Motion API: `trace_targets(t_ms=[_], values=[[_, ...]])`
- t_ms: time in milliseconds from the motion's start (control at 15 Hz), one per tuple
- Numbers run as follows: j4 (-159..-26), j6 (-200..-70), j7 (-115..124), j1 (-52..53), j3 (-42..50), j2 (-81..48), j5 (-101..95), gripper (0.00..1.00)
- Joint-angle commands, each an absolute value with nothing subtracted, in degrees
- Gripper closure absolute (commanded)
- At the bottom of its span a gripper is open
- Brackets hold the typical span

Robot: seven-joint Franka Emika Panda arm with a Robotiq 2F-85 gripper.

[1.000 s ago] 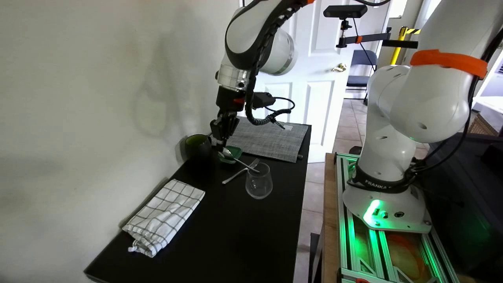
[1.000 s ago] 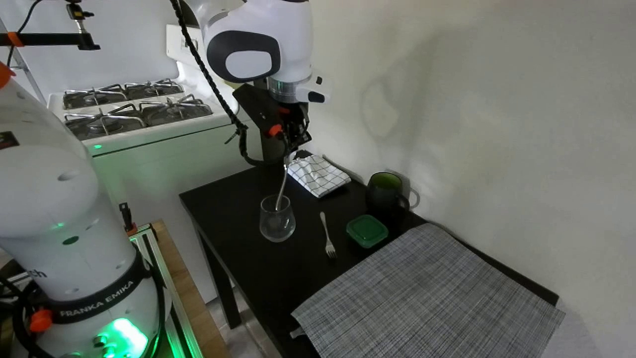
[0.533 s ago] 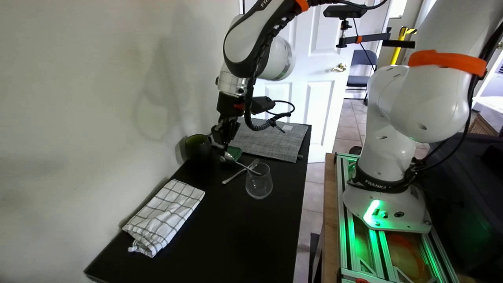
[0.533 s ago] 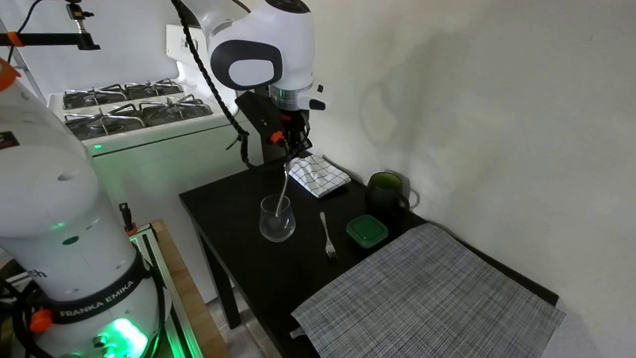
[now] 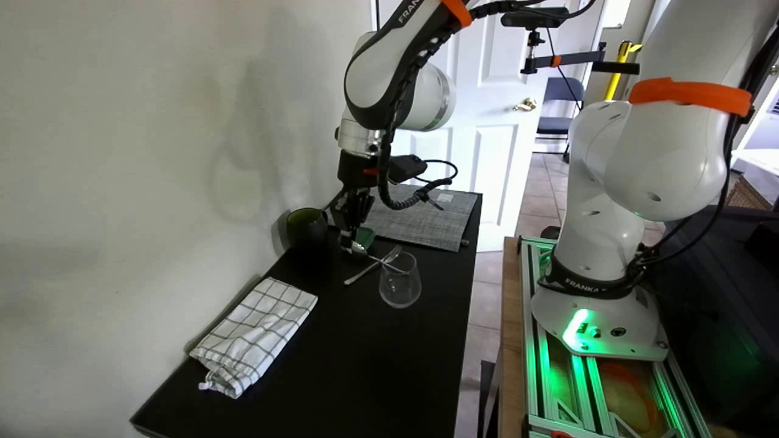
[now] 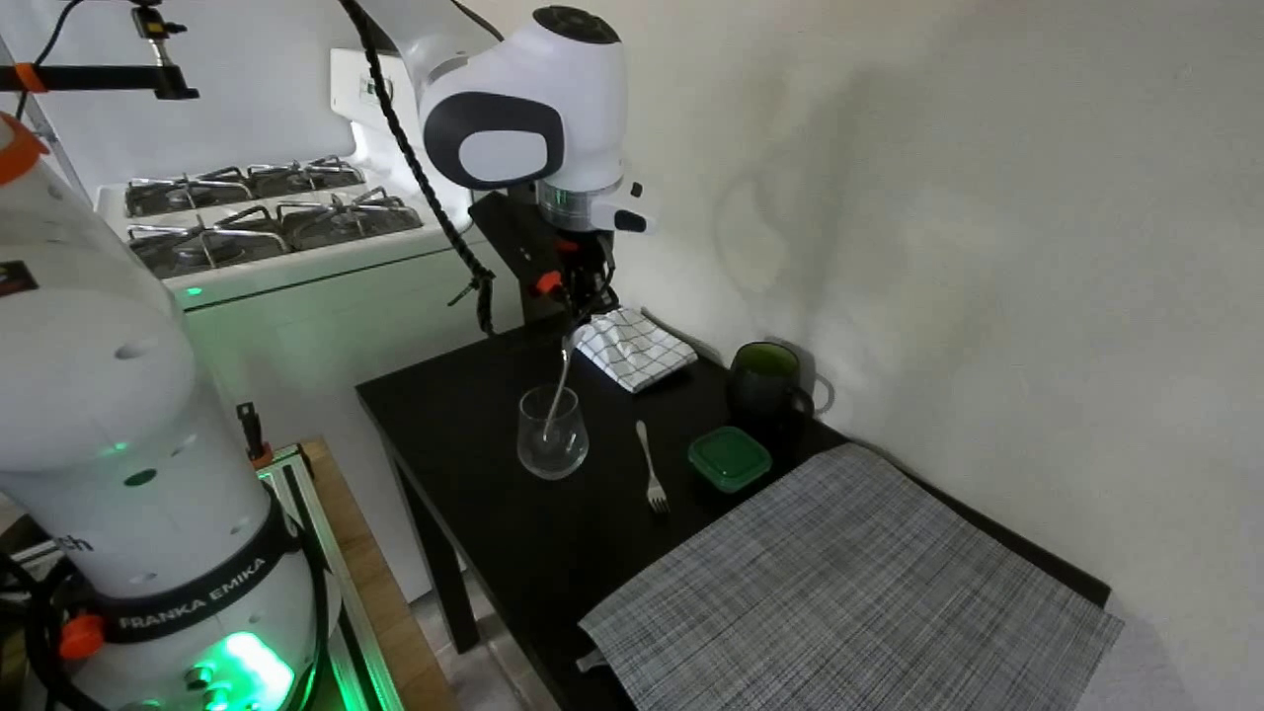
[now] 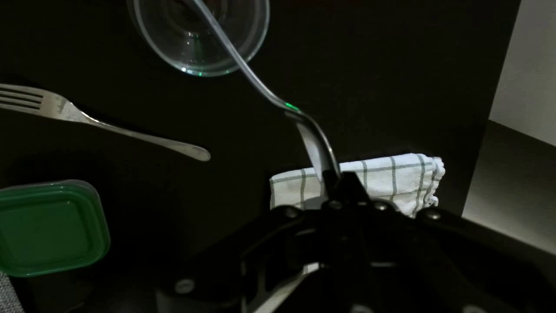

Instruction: Put the spoon into the glass cup

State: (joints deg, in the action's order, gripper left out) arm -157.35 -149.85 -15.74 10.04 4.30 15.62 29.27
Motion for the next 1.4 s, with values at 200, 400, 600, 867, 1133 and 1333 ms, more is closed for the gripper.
trace_targets(t_ms=[200,400,600,867,1133,1333], values=[[-157.3,-150.5,-14.5,9.6,3.7,15.0,28.7,0.99],[-157.3,-150.6,-14.6,9.5,3.6,15.0,28.6,0.99],[-157.3,-150.6,-14.5,9.4,3.6,15.0,28.6,0.69],[-157.2,-150.5,-14.6,9.4,3.7,15.2,28.6,0.42],[-157.7,-150.4,-14.5,9.2,3.5,15.9,28.2,0.12],[-157.7,-150.2,-13.7,8.8,3.2,16.4,26.8,0.00]])
